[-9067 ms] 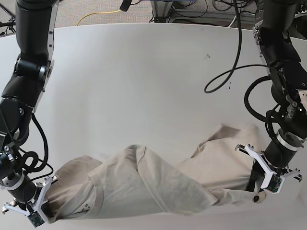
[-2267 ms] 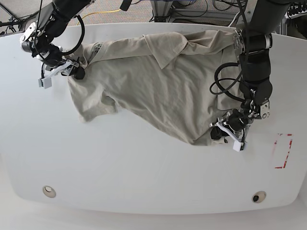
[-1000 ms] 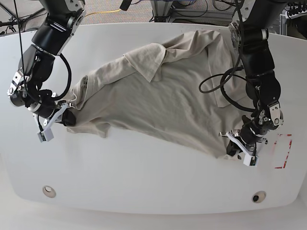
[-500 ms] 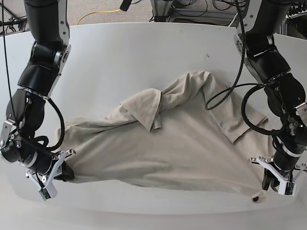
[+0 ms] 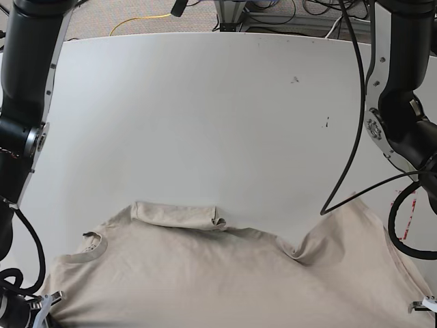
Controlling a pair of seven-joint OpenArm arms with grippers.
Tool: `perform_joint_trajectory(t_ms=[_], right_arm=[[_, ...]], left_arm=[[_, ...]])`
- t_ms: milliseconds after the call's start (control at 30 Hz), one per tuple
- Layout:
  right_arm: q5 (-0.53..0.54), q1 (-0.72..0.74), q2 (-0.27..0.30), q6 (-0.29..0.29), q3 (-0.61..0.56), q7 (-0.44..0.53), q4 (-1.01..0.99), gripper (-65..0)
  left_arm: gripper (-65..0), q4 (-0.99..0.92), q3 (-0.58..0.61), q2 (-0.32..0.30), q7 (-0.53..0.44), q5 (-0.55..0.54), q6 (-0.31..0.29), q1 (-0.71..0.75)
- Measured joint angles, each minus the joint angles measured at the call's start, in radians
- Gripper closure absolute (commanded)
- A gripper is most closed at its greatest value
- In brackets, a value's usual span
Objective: Fold the T-shirt properly
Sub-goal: 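Lift the shirt with both grippers and stretch it taut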
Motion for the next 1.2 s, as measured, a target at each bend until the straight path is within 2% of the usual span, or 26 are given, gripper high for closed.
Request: perform_joint_trajectory(t_ms=[100, 167, 267, 400, 500, 633, 833, 900, 1000, 1200], right_arm=[[0.009, 0.113, 0.011, 0.004, -0.063, -0.040, 0.003, 0.0], [0.006, 0.146, 0.017, 0.002, -0.090, -0.062, 0.008, 0.0], [0.011, 0.150, 0.019, 0.002, -0.101, -0.045, 0.014, 0.0], [0.010, 0.119, 0.017, 0.003, -0.104, -0.084, 0.005, 0.0], [0.006, 0.103, 0.017, 0.002, -0.089, -0.094, 0.006, 0.0], [0.090, -0.032, 0.019, 0.002, 0.046, -0.076, 0.024, 0.0], [0.109, -0.307, 0.039, 0.001, 0.151, -0.126, 0.092, 0.0], [0.086, -0.396, 0.029, -0.002, 0.184, -0.126, 0.141, 0.0], [0.121, -0.536, 0.008, 0.000, 0.254, -0.094, 0.229, 0.0], [0.101, -0.806, -0.048, -0.001, 0.376, -0.121, 0.328, 0.0]], left_arm=[[0.0, 0.000, 0.002, -0.006, 0.011, -0.002, 0.000, -0.076], [0.0, 0.000, 0.000, -0.007, 0.088, 0.002, 0.001, -0.114], [0.0, 0.004, -0.002, -0.010, 0.134, 0.005, 0.002, -0.129], [0.0, 0.044, 0.000, -0.010, 0.146, 0.000, 0.001, -0.077], [0.0, 0.068, 0.001, -0.010, 0.141, -0.001, -0.041, 0.003], [0.0, 0.076, -0.002, -0.007, 0.150, 0.004, -0.078, 0.148], [0.0, 0.125, 0.005, 0.003, 0.148, -0.013, -0.138, 0.339], [0.0, 0.129, 0.006, 0.007, 0.143, -0.008, -0.152, 0.401], [0.0, 0.156, 0.000, 0.010, 0.148, 0.004, -0.152, 0.491], [0.0, 0.220, -0.018, 0.028, 0.142, -0.007, -0.156, 0.684]])
